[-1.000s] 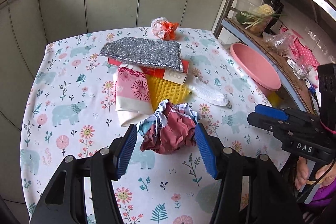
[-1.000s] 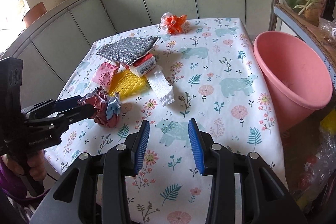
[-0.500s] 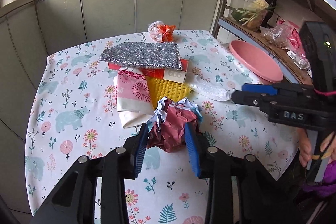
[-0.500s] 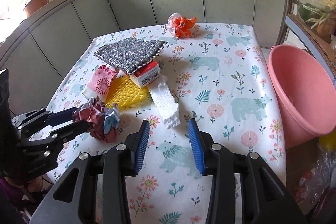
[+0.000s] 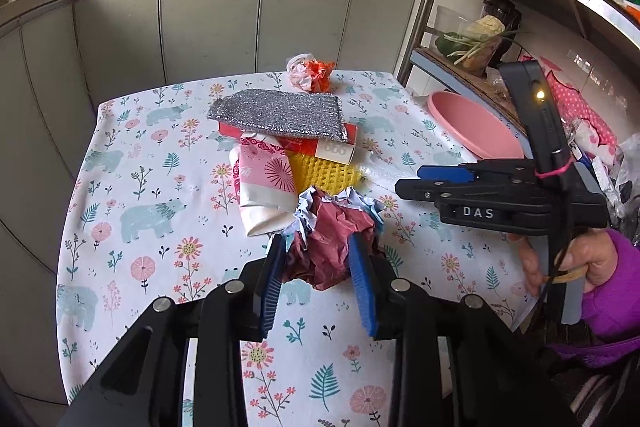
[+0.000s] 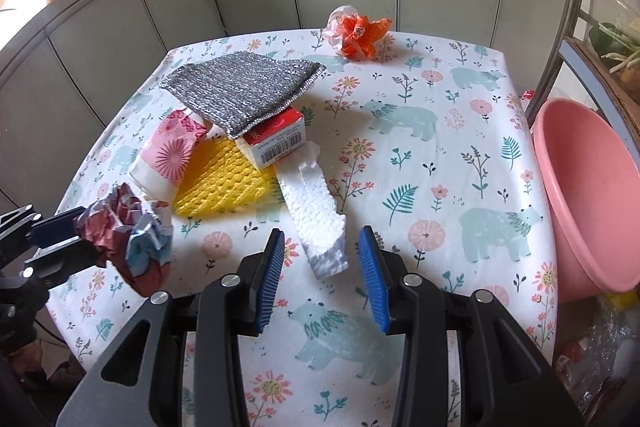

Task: Collect trash
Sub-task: 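Grasp the crumpled red foil wrapper with the left gripper while the right grasps the white foam strip, then carry the red wrapper and foam strip over the pink bucket with both tools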

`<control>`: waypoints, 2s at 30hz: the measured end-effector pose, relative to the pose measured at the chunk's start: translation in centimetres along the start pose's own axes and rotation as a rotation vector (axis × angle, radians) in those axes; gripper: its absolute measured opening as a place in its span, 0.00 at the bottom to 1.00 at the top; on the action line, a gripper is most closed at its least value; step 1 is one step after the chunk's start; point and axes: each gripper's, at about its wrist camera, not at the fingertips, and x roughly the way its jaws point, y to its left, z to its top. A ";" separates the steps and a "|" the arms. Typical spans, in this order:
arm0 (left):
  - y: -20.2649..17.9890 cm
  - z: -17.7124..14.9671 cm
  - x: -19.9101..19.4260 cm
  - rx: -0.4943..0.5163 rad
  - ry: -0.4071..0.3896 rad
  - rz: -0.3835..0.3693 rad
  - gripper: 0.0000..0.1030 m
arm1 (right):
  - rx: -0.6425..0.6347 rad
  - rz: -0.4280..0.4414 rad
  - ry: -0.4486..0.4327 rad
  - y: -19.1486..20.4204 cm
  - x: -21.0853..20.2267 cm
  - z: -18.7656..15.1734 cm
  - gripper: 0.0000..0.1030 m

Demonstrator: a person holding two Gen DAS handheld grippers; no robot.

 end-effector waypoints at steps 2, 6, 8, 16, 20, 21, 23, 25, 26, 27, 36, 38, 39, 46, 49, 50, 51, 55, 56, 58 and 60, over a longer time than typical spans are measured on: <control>0.0 -0.1 0.0 -0.004 0.000 0.001 0.31 | -0.007 -0.006 -0.009 0.0 0.0 0.0 0.38; 0.1 0.0 -0.1 -0.006 0.000 0.002 0.30 | -0.014 0.006 -0.004 -0.2 0.0 -0.2 0.38; 0.1 0.0 -0.1 -0.010 0.000 0.005 0.31 | -0.016 0.018 -0.005 -0.2 -0.2 -0.3 0.28; 0.1 0.0 -0.4 -0.015 -0.003 0.010 0.31 | -0.017 0.032 -0.024 -0.3 -1.7 -1.0 0.20; -0.1 0.1 -0.4 -0.010 -0.006 0.005 0.31 | 0.010 0.036 -0.038 -0.7 -3.3 -2.0 0.20; -0.2 0.1 -0.4 -0.008 -0.006 0.003 0.31 | 0.014 0.035 -0.043 -0.8 -3.7 -2.2 0.20; -0.4 0.2 -0.3 -0.003 -0.005 0.000 0.31 | 0.027 0.037 -0.059 -1.1 -4.8 -2.8 0.20; -0.7 0.2 -0.3 0.002 -0.006 -0.005 0.31 | 0.037 0.036 -0.073 -1.3 -5.8 -3.3 0.20; -0.9 0.2 -0.3 0.006 -0.008 -0.008 0.30 | 0.040 0.034 -0.080 -1.3 -6.2 -3.5 0.20; -1.0 0.3 -0.4 0.010 -0.009 -0.010 0.30 | 0.043 0.031 -0.086 -1.4 -6.6 -3.7 0.20; -2.1 1.2 -0.7 0.023 -0.033 -0.017 0.30 | 0.097 -0.002 -0.145 -2.9 -9.7 -5.1 0.20; -2.7 1.7 -0.8 0.040 -0.044 -0.025 0.30 | 0.114 -0.017 -0.162 -3.5 -10.4 -5.3 0.20; -3.1 2.0 -0.9 0.048 -0.050 -0.029 0.30 | 0.121 -0.022 -0.169 -3.7 -10.8 -5.4 0.20; -5.4 4.2 -0.4 0.090 -0.080 -0.053 0.30 | 0.171 -0.070 -0.220 -5.7 -12.6 -5.6 0.20; -6.5 5.4 0.2 0.106 -0.090 -0.065 0.30 | 0.195 -0.093 -0.240 -6.6 -13.2 -5.6 0.20; -6.9 5.8 0.4 0.110 -0.094 -0.075 0.30 | 0.204 -0.103 -0.246 -7.0 -13.4 -5.6 0.20; -7.3 6.1 0.6 0.114 -0.098 -0.080 0.30 | 0.213 -0.113 -0.253 -7.4 -13.6 -5.6 0.20; -9.1 8.0 1.6 0.137 -0.116 -0.110 0.30 | 0.255 -0.156 -0.275 -9.4 -14.1 -5.5 0.20; -9.6 8.5 1.9 0.144 -0.120 -0.119 0.30 | 0.266 -0.166 -0.279 -10.0 -14.2 -5.4 0.20; -10.5 9.3 2.6 0.155 -0.122 -0.131 0.30 | 0.288 -0.186 -0.287 -11.0 -14.4 -5.3 0.20; -11.3 10.1 3.3 0.160 -0.123 -0.145 0.30 | 0.310 -0.202 -0.295 -12.1 -14.4 -5.3 0.20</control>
